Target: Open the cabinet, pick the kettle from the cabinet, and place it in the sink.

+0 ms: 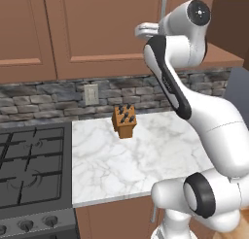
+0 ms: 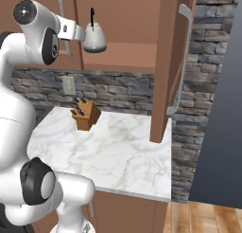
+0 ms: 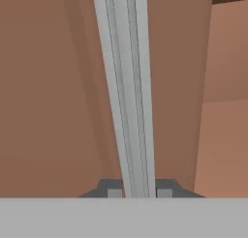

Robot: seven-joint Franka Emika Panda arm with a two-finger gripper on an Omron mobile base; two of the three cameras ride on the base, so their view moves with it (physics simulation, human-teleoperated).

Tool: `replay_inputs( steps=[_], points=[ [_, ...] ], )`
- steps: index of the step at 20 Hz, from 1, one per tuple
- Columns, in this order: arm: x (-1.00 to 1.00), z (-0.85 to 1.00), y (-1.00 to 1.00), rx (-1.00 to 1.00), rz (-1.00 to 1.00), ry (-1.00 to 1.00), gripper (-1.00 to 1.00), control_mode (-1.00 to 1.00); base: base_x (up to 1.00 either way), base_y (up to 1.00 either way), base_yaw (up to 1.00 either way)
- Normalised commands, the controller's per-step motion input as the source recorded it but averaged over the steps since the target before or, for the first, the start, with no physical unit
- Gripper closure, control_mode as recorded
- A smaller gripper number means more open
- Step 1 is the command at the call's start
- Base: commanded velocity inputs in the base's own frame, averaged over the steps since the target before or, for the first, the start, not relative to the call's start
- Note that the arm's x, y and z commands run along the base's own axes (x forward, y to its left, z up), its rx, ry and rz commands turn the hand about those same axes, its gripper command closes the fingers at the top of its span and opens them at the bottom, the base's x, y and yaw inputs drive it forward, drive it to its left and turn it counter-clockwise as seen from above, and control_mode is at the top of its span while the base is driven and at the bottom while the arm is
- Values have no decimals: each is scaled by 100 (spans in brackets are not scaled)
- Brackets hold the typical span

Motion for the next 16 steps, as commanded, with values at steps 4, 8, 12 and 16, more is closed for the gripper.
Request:
replay_inputs(
  steps=[4, 8, 12, 16],
  points=[
    [-15, -2, 34, 0, -5, 0, 100, -100, 0, 0, 0],
    [-29, 0, 30, 0, -1, 4, 100, -100, 0, 0, 0],
    [-43, 0, 24, 0, 0, 7, 100, -100, 0, 0, 0],
    [-58, -4, 24, -1, 0, 0, 100, -100, 0, 0, 0]
  ],
)
